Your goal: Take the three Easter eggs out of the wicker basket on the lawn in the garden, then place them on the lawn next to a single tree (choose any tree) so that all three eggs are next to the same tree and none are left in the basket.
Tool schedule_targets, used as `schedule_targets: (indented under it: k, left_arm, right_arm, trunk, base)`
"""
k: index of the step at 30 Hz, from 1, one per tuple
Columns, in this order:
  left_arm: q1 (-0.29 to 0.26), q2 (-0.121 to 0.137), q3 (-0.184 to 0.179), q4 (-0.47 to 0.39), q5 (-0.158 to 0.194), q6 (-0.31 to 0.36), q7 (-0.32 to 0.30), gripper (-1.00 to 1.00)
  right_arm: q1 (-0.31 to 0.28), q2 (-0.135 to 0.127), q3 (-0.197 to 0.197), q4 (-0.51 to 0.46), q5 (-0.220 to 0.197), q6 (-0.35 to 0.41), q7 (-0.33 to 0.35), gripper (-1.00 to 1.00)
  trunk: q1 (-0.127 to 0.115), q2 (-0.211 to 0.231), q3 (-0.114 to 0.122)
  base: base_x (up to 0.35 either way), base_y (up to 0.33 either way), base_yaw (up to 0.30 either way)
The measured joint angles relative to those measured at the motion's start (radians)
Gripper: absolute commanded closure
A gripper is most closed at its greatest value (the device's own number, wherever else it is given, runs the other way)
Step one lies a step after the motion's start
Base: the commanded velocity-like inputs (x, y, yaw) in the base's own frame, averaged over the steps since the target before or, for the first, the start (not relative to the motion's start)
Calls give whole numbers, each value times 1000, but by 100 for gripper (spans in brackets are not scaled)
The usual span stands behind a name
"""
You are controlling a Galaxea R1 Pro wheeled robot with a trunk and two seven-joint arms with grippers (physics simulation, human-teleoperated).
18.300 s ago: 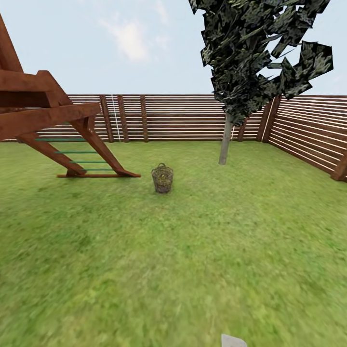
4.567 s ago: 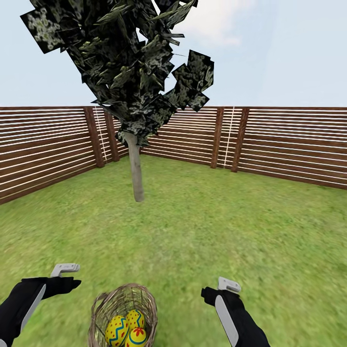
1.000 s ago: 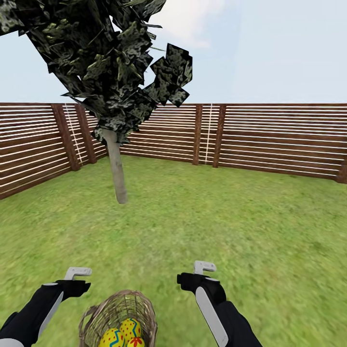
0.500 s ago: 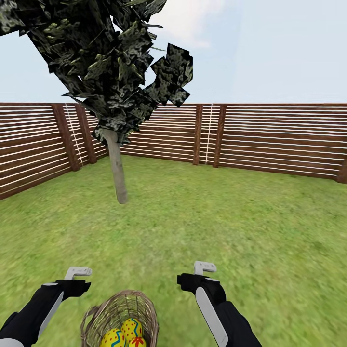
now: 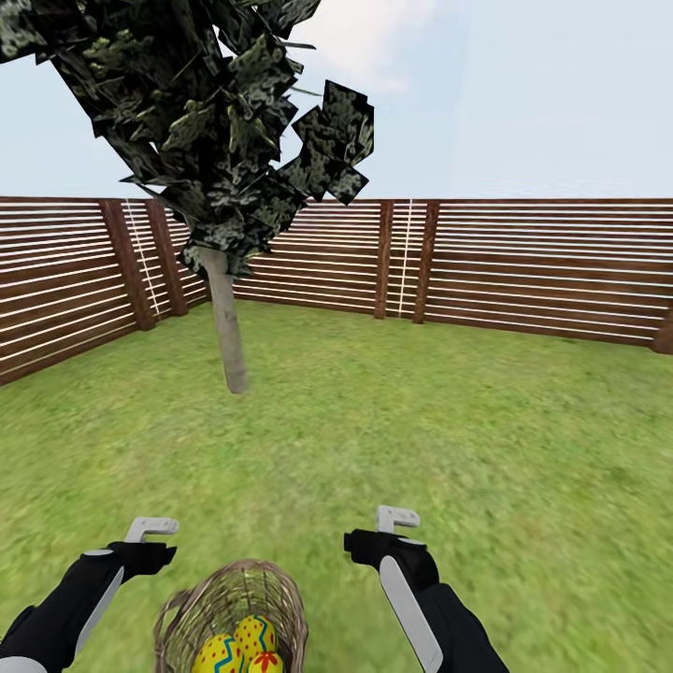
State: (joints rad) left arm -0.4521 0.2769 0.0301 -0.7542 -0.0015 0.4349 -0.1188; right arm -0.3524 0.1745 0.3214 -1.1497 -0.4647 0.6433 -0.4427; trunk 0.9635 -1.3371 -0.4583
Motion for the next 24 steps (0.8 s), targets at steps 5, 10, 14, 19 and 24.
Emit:
schedule_targets:
  k: [5,10,14,19,24]
  left_arm:
    - [0,0,-1,2,0,-6,0,-100]
    - [0,-3,-1,7,0,-7,0,-100]
    - [0,-7,-1,16,0,-7,0,-100]
    - [0,-8,-1,48,-6,-7,1,-100]
    - [0,-8,-1,54,-8,-6,0,-100]
  right_arm:
    - [0,0,0,-4,2,-1,-1,-100]
    - [0,0,-3,-7,2,1,-1,-100]
    - [0,0,-3,-7,2,7,-1,-100]
    - [0,0,-4,-7,3,43,-2,-100]
    - [-1,0,-1,-7,4,50,-3,-100]
  trunk:
    - [19,-35,-16]
    - [38,-70,-31]
    - [54,-98,-44]
    - [73,-133,-60]
    - [92,-168,-75]
  base:
    - [0,0,0]
    - [0,0,0]
    - [0,0,0]
    - [0,0,0]
    - [0,0,0]
